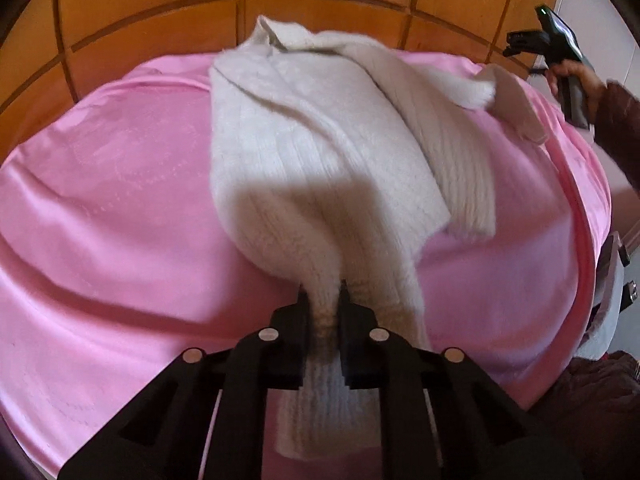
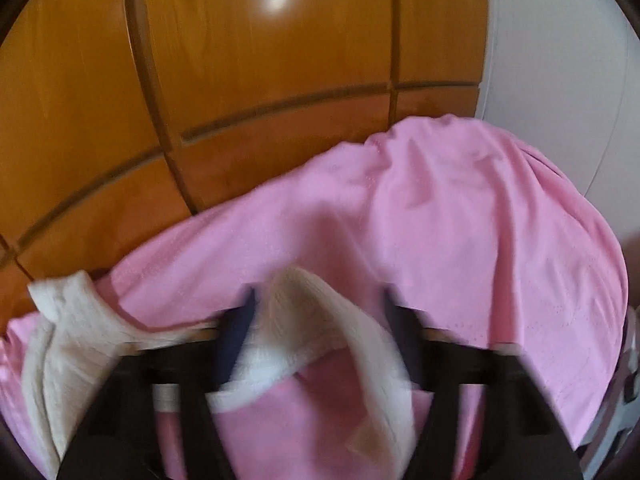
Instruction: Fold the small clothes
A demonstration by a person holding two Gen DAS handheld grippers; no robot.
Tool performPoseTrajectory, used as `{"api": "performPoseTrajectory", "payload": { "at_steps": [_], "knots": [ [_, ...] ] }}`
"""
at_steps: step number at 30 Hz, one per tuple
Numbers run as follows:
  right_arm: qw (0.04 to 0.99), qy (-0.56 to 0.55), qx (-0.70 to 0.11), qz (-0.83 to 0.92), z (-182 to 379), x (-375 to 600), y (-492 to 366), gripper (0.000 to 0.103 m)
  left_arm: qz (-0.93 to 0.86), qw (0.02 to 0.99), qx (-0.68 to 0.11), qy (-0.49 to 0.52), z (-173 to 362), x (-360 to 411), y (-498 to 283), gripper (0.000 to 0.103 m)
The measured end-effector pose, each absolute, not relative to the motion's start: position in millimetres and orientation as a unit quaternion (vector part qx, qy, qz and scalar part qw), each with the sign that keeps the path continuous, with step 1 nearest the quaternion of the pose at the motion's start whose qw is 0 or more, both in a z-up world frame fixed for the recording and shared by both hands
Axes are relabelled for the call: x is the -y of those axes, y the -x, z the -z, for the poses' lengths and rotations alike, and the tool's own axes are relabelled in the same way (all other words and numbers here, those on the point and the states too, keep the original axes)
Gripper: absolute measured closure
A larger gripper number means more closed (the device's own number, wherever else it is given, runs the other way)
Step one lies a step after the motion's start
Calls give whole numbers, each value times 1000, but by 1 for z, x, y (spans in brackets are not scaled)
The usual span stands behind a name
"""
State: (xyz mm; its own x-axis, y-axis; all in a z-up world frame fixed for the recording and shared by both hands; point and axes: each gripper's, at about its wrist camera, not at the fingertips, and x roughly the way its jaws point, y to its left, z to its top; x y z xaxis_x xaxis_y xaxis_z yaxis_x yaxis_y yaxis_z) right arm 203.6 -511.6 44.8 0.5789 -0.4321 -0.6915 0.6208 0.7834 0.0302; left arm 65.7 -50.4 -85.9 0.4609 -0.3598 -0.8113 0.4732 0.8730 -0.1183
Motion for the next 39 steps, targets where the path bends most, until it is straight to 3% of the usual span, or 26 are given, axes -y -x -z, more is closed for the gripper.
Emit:
{"api": "performPoseTrajectory", "payload": {
  "at_steps": [6,10,12,13,16,20,24,29,31,33,39],
  "knots": [
    [897,-152,-404,96,-31,438,-182,34,140,904,-402,35,31,-40,-126,93],
    [866,-177,-466,-38,5,364,-160,34,-36,931,-341,126,-16,-142,-179,88],
    [848,-202,-482,-86,20,335,-151,34,-89,931,-311,170,-30,-172,-181,69],
    [840,-213,-488,-104,26,321,-149,34,-88,932,-302,181,-34,-177,-178,69],
    [818,-252,-499,-134,42,292,-144,45,-43,932,-320,163,-28,-157,-171,68],
    [812,-261,-506,-130,53,276,-150,50,80,900,-390,180,14,-104,-155,68],
    [811,-271,-505,-115,61,274,-161,75,185,832,-478,212,69,-32,-153,68],
    [818,-250,-503,-128,56,274,-170,92,250,780,-524,234,97,25,-147,63],
    [825,-236,-497,-131,48,276,-170,94,260,764,-537,246,106,40,-147,67],
    [832,-223,-490,-133,38,280,-169,96,270,756,-539,255,107,45,-146,95],
    [871,-186,-437,-127,-20,303,-159,97,272,785,-491,261,50,9,-139,99]
  ]
}}
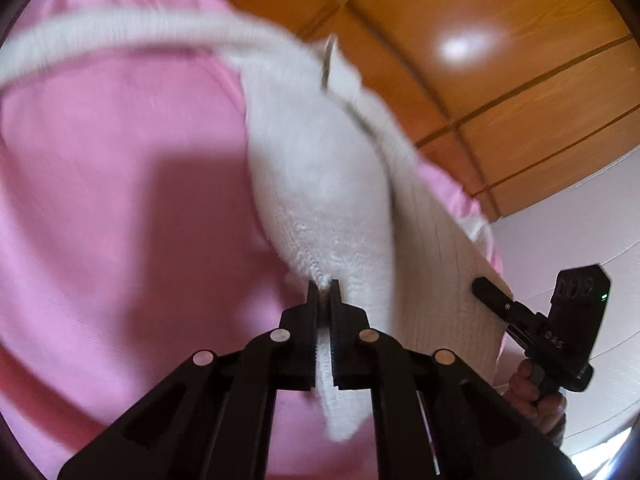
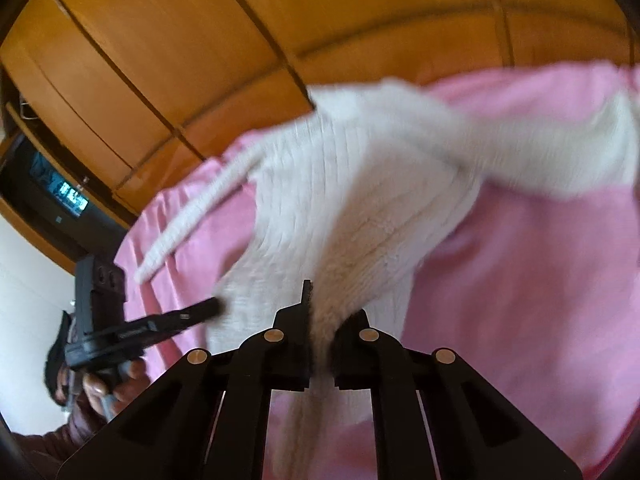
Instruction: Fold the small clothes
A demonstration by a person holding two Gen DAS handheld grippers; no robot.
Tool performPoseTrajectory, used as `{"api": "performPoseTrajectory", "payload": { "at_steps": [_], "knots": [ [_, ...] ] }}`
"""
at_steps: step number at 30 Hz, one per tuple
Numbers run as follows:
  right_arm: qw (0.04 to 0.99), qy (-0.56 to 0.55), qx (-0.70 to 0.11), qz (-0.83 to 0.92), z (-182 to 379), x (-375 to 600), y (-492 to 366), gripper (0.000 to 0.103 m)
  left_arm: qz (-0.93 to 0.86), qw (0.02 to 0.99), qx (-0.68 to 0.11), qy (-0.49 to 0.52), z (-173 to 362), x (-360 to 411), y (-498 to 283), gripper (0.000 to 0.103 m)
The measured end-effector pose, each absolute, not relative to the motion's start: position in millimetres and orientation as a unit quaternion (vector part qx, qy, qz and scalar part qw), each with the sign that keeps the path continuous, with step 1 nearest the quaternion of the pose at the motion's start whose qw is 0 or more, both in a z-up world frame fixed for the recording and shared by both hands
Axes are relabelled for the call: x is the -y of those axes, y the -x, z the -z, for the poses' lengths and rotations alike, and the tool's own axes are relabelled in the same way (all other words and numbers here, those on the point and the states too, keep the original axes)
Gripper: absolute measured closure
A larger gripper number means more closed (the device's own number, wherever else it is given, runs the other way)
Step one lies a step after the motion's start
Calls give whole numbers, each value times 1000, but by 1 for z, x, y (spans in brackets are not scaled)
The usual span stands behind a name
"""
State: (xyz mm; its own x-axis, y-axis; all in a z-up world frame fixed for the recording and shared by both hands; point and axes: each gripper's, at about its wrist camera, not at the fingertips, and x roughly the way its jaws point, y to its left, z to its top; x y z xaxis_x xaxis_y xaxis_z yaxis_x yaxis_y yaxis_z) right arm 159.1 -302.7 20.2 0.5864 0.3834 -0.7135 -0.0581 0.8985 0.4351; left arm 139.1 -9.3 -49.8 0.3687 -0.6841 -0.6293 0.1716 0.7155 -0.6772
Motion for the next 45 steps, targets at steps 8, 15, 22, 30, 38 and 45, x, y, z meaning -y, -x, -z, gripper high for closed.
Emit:
{"api": "performPoseTrajectory", "payload": {
  "at_steps": [8,15,22,30,38,45],
  "knots": [
    [922,-187,-324,-98,-117,349,-118,98,250,844,-394,263,-73,-101,-96,101],
    [914,-194,-346,-88,-99,368,-63,98,186,863,-407,234,-87,-156,-42,101],
    [833,-183,-522,-24,40,369,-34,98,102,801,-536,245,44,-154,-23,101],
    [843,-134,-521,4,36,361,-37,56,58,807,-521,272,69,-174,-35,59],
    [879,-112,-463,-30,10,316,-89,38,-55,835,-466,287,53,-244,-81,57],
    [862,-104,-488,-89,38,251,-124,38,-108,843,-443,286,59,-283,-132,48]
  ]
}}
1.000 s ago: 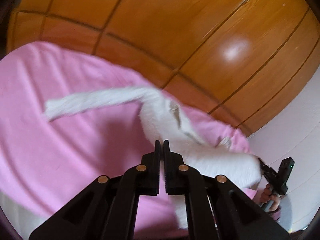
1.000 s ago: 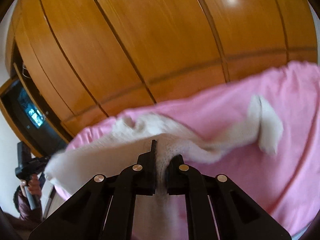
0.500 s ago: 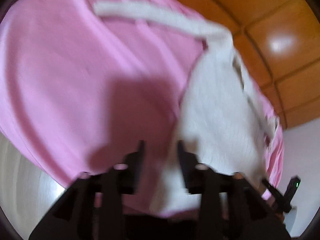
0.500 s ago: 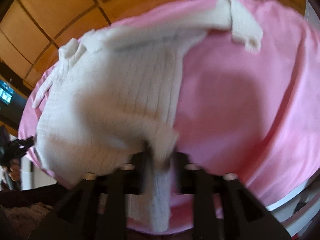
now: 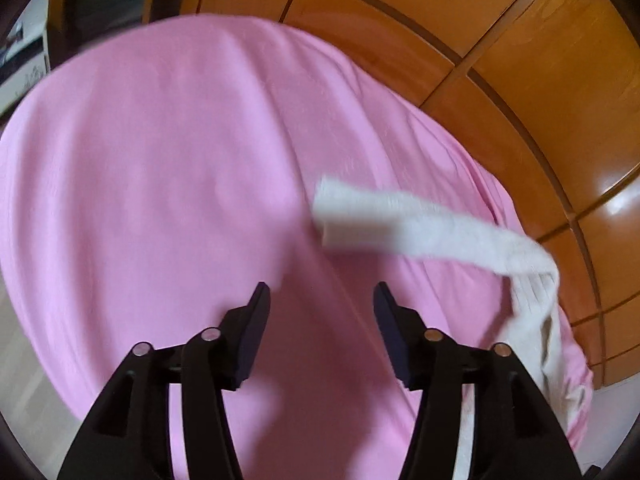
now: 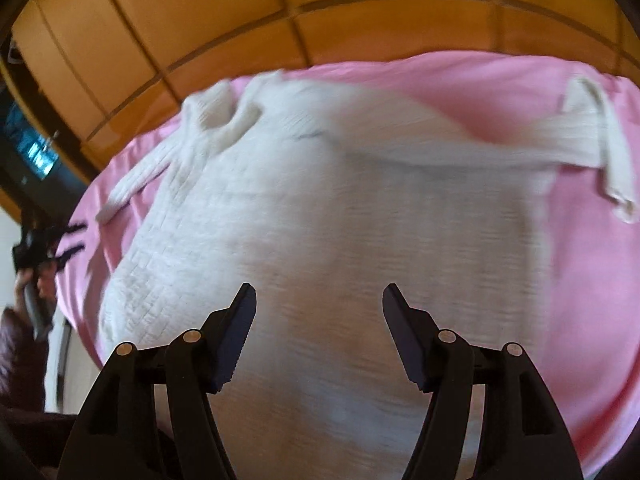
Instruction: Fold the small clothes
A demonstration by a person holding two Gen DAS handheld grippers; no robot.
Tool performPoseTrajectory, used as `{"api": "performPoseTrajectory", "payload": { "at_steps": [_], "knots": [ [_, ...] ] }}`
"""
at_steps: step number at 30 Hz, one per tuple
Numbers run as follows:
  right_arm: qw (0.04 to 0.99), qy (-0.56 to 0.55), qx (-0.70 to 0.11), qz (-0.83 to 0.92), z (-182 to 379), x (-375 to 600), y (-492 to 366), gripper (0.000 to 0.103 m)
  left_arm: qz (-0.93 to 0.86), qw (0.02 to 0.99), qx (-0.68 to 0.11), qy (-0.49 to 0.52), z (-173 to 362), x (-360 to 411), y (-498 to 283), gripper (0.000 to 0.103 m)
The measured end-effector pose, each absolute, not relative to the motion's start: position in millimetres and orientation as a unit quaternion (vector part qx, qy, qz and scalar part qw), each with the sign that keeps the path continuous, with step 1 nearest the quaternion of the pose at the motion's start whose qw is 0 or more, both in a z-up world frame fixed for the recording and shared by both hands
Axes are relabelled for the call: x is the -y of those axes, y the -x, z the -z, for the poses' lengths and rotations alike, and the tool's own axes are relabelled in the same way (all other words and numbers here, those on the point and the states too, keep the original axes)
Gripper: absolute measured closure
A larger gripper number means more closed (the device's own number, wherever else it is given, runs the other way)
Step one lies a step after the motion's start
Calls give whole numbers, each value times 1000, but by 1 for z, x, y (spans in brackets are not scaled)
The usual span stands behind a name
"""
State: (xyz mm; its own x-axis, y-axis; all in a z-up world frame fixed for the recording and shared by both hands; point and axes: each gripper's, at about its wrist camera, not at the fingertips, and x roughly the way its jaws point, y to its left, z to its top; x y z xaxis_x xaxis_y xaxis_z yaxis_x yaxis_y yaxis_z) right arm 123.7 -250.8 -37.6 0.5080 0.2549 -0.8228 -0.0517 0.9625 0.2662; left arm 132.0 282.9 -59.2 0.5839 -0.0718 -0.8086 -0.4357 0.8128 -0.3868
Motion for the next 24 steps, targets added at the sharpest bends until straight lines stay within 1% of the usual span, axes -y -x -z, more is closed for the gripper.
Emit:
{"api": "performPoseTrajectory", "payload": {
  "at_steps": [1,3,5,7,8,9,10,11,12,14,17,18,20,21,24],
  "knots": [
    [862,-97,-490,-91,39,245,-127,38,-101,849,-437,279,59,-284,-140,47],
    [863,-86,-489,-95,39,236,-137,38,-86,859,-428,268,57,-284,-149,33],
    [865,-80,-486,-95,37,234,-147,38,-84,866,-434,235,63,-280,-163,31],
    [870,-68,-479,-96,31,230,-162,38,-72,858,-450,238,71,-282,-176,34],
    [874,-55,-474,-95,28,227,-171,38,-70,855,-455,239,73,-285,-182,43],
    [880,-37,-465,-92,25,222,-182,38,-71,853,-459,237,77,-285,-189,57],
    [885,-24,-457,-87,24,217,-192,38,-75,851,-464,233,81,-278,-198,64],
    [888,-12,-451,-86,23,213,-203,38,-81,850,-466,230,82,-278,-201,79],
    [892,6,-444,-84,23,208,-216,38,-83,851,-466,227,82,-280,-204,101],
    [898,65,-429,-71,30,196,-238,38,-83,855,-455,235,79,-280,-210,101],
    [893,126,-427,-56,48,183,-264,38,-92,870,-424,235,56,-289,-205,101],
    [890,153,-427,-47,56,179,-273,40,-97,874,-415,232,47,-291,-204,101],
    [881,200,-427,-33,71,176,-288,66,-105,881,-401,228,31,-297,-199,101],
    [877,218,-429,-19,75,178,-296,90,-109,884,-395,226,22,-301,-194,101],
    [896,188,-401,6,52,200,-314,94,-126,896,-366,219,-15,-317,-178,101]
  ]
}}
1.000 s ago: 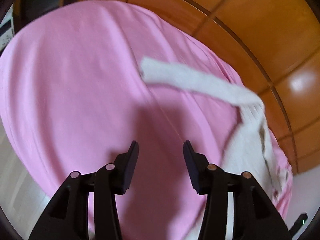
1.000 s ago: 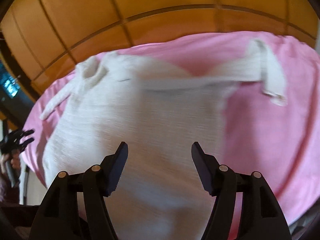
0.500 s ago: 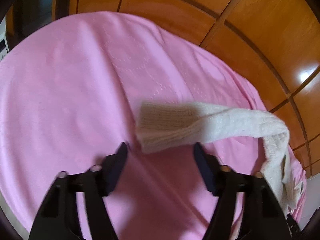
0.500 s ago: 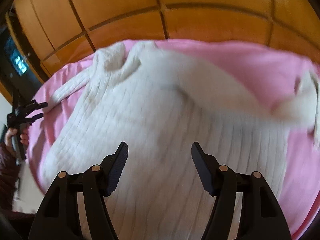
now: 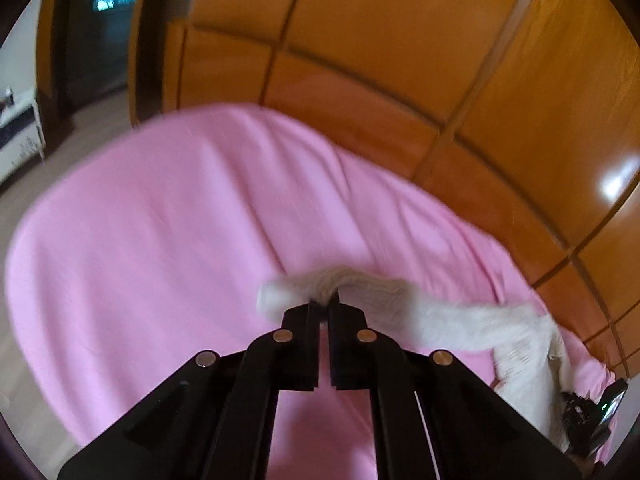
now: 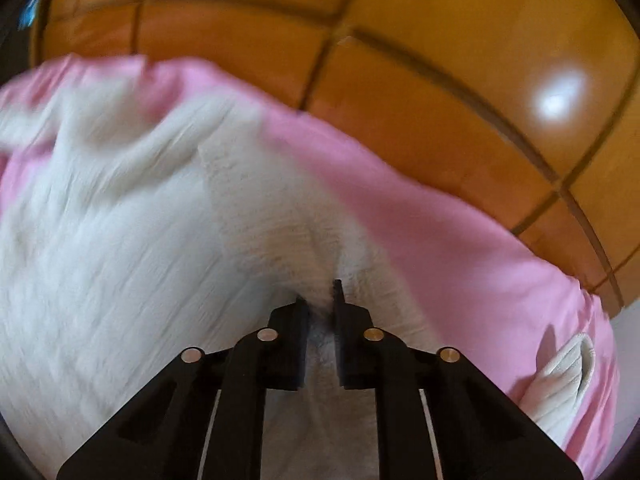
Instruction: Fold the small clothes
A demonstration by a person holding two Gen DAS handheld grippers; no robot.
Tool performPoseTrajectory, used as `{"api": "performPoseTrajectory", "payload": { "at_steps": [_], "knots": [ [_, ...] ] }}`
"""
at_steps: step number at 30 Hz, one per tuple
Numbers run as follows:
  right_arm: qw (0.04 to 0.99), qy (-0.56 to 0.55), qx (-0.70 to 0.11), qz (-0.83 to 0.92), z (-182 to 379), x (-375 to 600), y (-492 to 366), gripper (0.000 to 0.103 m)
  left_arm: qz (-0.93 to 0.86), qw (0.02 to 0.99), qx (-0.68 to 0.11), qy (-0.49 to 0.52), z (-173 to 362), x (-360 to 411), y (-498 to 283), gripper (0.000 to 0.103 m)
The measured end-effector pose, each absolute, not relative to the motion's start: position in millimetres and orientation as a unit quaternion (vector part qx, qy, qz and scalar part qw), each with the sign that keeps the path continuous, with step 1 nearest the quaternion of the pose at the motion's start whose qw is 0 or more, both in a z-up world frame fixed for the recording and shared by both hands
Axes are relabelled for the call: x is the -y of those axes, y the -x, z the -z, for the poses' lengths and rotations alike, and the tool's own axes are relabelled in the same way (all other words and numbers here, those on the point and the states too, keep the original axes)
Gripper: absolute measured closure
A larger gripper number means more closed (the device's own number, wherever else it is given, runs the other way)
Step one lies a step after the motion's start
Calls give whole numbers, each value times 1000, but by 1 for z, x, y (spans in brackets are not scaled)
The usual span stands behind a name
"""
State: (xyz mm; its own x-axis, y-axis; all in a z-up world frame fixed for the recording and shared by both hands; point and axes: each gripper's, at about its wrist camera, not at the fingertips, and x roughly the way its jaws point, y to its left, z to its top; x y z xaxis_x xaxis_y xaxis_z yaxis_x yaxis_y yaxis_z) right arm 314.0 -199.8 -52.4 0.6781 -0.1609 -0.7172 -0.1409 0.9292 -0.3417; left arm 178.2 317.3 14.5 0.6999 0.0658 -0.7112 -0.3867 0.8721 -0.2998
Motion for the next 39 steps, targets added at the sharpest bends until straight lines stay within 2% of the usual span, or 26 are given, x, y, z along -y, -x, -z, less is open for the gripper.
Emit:
{"api": "performPoseTrajectory", "payload": {
  "at_steps": [3,6,12,14,17,19,20,21,22,26,29,32,38,39],
  "knots": [
    [914,155,-373,39,23,228,-340,96,-157,906,-334,207,-54,-341,-159,101],
    [917,130,-371,69,13,254,-375,98,-189,907,-331,179,-63,-351,-154,101],
    [873,94,-463,118,73,282,-439,98,-233,856,-419,192,-1,-366,-181,101],
    [873,93,-464,119,82,280,-443,98,-243,841,-445,191,19,-367,-195,101],
    [874,100,-462,114,75,274,-444,83,-246,834,-448,206,27,-369,-211,101],
    [879,98,-453,111,60,277,-443,55,-240,850,-415,217,12,-372,-216,101],
    [883,94,-448,106,52,279,-441,48,-238,855,-408,216,7,-372,-218,100],
    [885,81,-451,82,40,282,-437,27,-233,860,-403,210,3,-372,-219,100],
    [885,76,-457,56,31,284,-433,24,-223,864,-406,199,1,-370,-219,100],
    [895,59,-441,-12,-5,279,-421,24,-222,858,-426,180,20,-369,-208,100],
    [887,51,-443,-117,-15,228,-428,25,-216,860,-417,200,29,-371,-191,100],
    [857,61,-466,-211,0,153,-445,34,-203,867,-399,217,27,-374,-172,100],
    [778,182,-531,-282,68,38,-461,35,-175,888,-370,208,4,-369,-134,101],
    [767,200,-537,-287,74,33,-457,48,-169,891,-367,208,1,-368,-129,101]
  ]
}}
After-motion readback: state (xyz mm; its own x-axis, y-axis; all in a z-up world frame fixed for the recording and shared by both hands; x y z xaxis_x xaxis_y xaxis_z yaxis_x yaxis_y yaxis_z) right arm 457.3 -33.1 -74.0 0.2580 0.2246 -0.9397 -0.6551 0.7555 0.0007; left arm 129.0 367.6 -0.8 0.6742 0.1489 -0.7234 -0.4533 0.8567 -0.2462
